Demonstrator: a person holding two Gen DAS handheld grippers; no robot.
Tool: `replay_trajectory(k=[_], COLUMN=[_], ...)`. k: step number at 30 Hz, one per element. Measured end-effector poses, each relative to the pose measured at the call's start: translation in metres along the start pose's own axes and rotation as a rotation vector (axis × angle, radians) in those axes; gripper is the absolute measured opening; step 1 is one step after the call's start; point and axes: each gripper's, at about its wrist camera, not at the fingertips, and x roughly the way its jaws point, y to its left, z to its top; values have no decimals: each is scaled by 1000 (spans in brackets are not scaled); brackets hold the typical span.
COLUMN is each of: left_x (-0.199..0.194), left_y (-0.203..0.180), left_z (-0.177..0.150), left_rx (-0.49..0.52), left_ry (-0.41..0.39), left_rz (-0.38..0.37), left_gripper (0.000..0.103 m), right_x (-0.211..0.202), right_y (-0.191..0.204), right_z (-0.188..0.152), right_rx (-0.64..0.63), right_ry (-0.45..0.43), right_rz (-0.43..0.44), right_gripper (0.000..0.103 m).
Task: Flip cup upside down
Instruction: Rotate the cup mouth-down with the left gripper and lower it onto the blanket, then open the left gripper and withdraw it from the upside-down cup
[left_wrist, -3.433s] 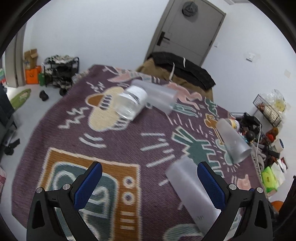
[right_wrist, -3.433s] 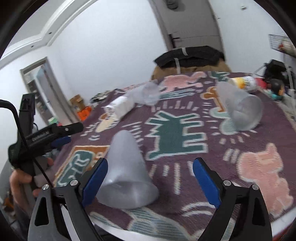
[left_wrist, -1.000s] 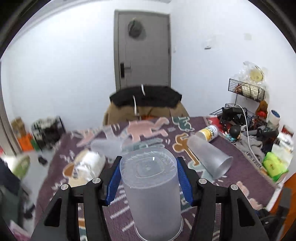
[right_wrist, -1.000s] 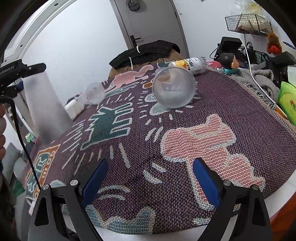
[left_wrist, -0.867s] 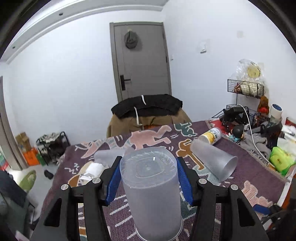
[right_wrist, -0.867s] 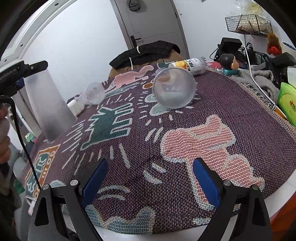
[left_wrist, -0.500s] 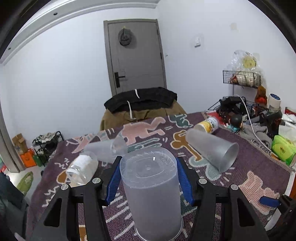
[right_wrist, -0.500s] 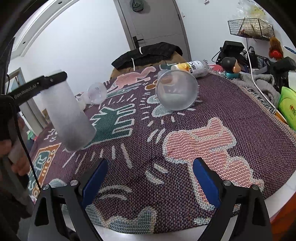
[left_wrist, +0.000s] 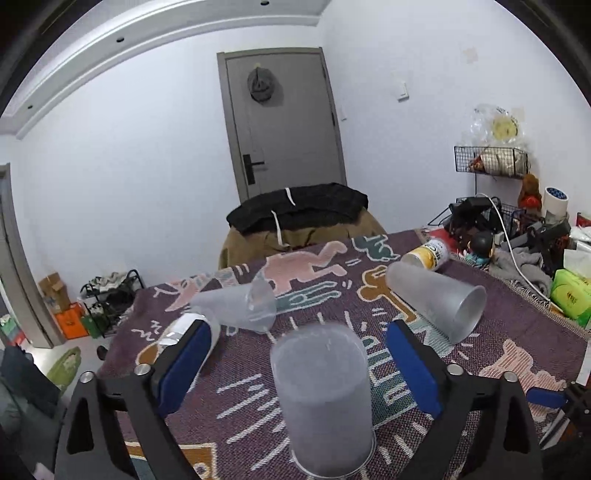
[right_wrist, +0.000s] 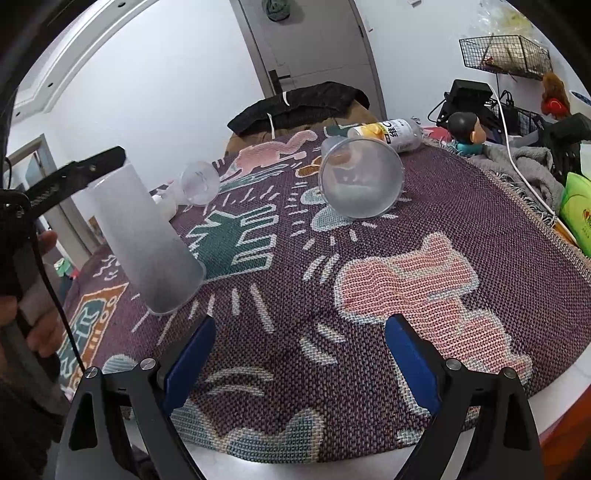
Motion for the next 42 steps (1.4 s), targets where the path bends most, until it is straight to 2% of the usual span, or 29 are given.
replay_trajectory(k=[8, 13, 18, 22, 24, 25, 27, 32, 42], left_x=[-25, -42, -55, -68, -74, -78, -85, -95, -118], left_y=[28, 41, 53, 61, 65, 68, 74, 86, 97], left_z=[-4, -11, -18, -24, -28, -30, -34, -47, -68], left_rx=[-53, -67, -93, -114, -121, -126, -139, -160, -129], left_ry=[-1, -22, -22, -36, -44, -49, -59, -64, -91], left_rz=[-13, -7, -23, -22, -24, -26, -28, -36, 6], left_gripper=[98, 103, 103, 103, 103, 103, 103, 103, 103], right_x=[-6, -9, -19, -34, -40, -41, -43, -51, -58], right_y=[8, 18, 36, 54, 61, 63, 68, 83, 102], right_z=[4, 7, 12, 15, 16, 16, 18, 16, 3], right_rx=[-19, -45, -67, -112, -127, -129, -123, -158, -222], right_ry=[-9, -16, -14, -42, -55, -53, -39, -48, -51], right_rz=[-6, -2, 65, 75, 63, 54, 55, 39, 5], right_gripper=[93, 93, 94, 94, 94, 100, 103, 103, 103])
